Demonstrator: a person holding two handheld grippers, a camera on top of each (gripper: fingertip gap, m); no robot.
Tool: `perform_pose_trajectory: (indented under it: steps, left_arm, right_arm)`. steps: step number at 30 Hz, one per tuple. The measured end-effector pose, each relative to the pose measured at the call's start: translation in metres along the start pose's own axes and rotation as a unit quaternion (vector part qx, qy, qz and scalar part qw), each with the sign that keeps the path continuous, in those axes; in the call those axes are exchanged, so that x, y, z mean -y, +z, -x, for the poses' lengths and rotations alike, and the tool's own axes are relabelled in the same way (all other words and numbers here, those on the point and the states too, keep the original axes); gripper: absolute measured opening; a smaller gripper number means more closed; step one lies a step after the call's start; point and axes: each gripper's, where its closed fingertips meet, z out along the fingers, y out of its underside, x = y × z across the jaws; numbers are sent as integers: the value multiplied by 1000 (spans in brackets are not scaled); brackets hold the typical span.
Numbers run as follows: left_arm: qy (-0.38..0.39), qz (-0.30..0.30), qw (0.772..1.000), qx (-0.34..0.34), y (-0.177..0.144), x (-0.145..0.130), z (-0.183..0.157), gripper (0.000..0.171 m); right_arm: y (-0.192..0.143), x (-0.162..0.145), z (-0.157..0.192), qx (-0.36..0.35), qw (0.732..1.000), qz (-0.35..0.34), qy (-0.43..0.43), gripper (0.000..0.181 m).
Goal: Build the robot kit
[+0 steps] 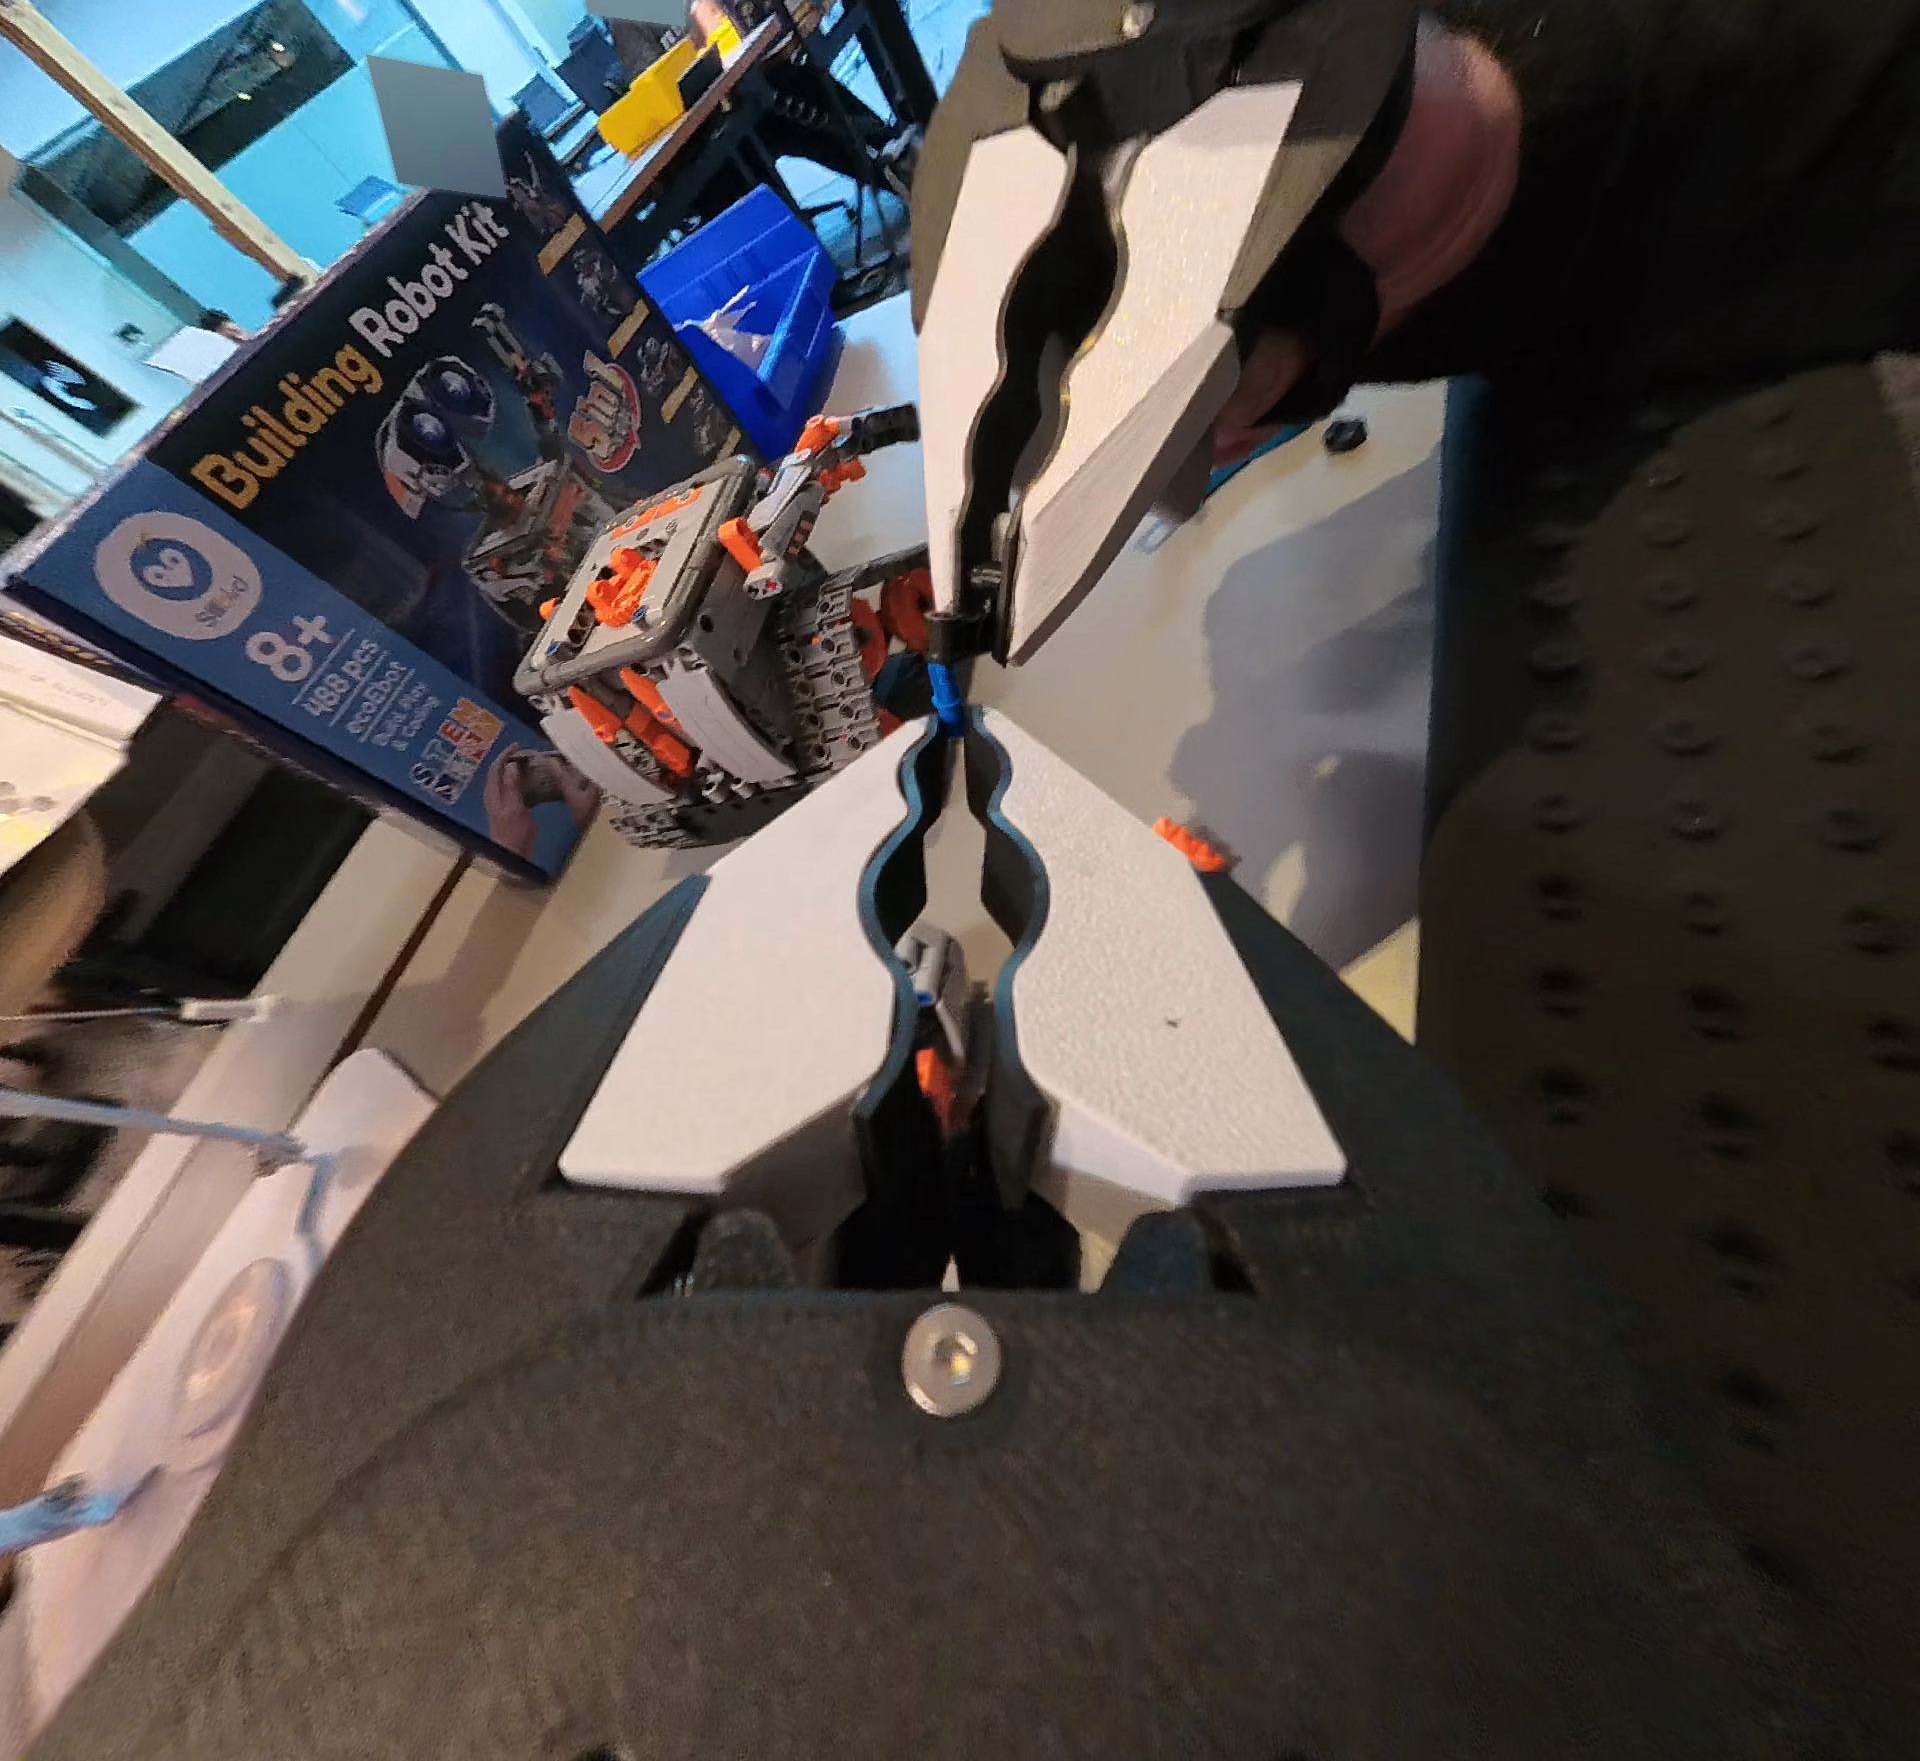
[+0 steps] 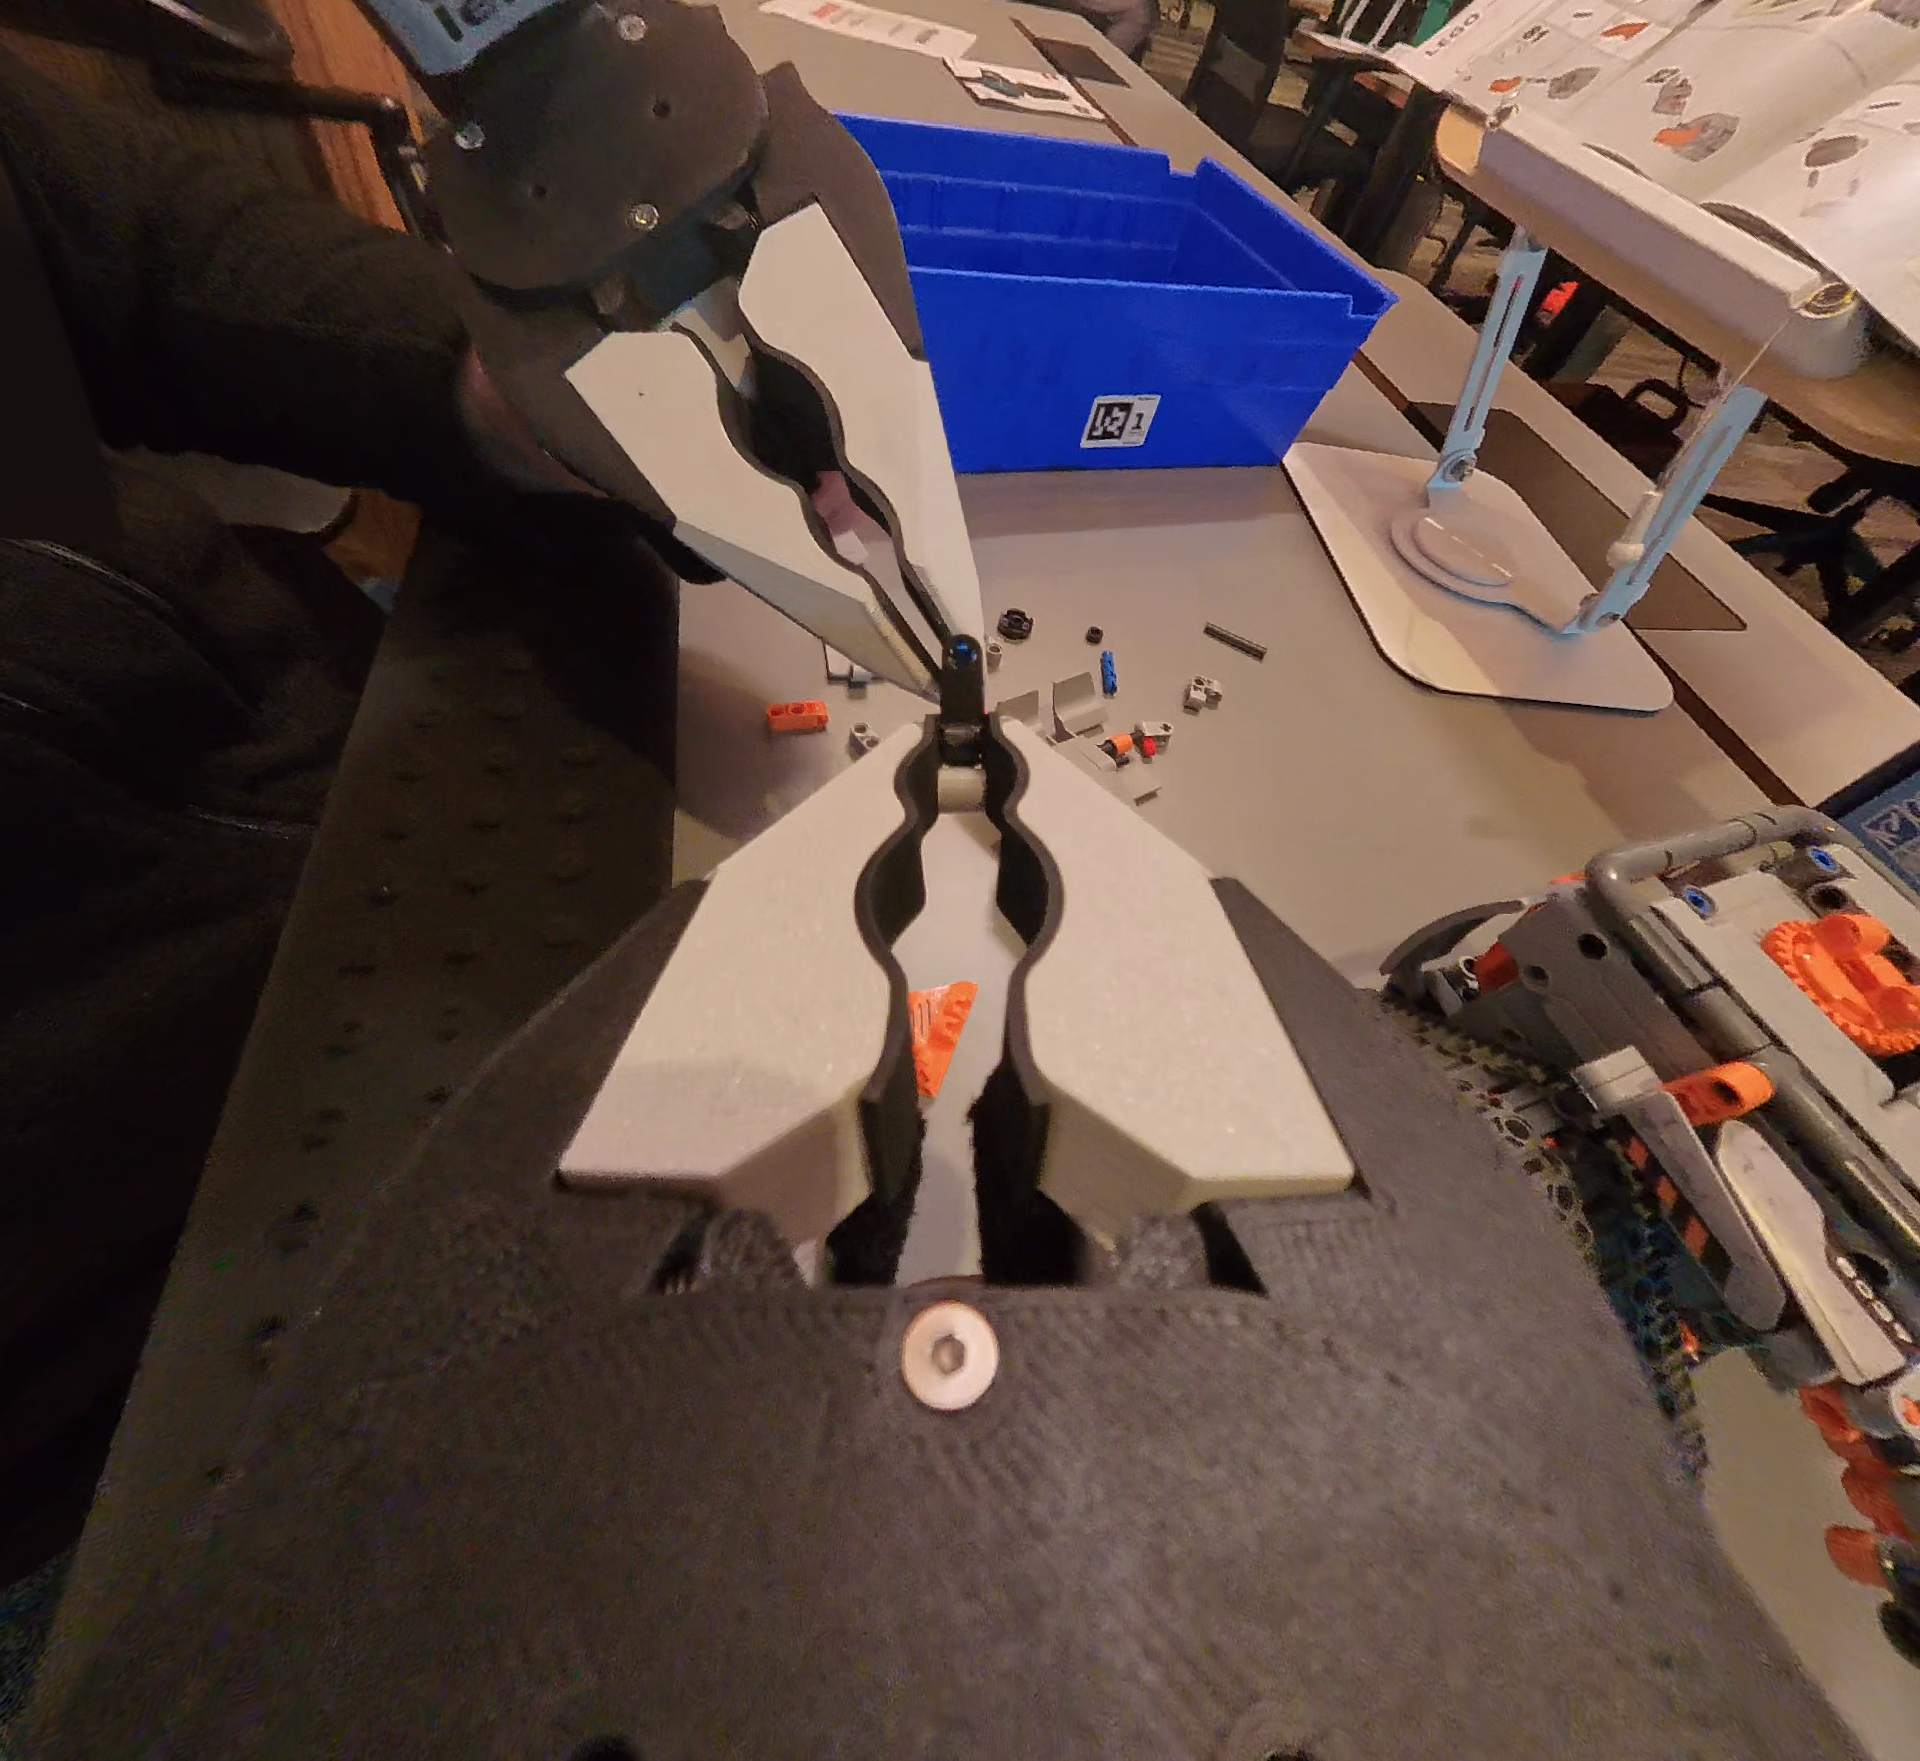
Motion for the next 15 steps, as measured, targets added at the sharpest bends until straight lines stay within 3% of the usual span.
perform_pose_trajectory:
  steps: [15]
  left_arm:
    - [85,62,994,40,9,-13,-3,0]
  right_arm:
    - [4,-13,-3,-26,998,43,-23,5]
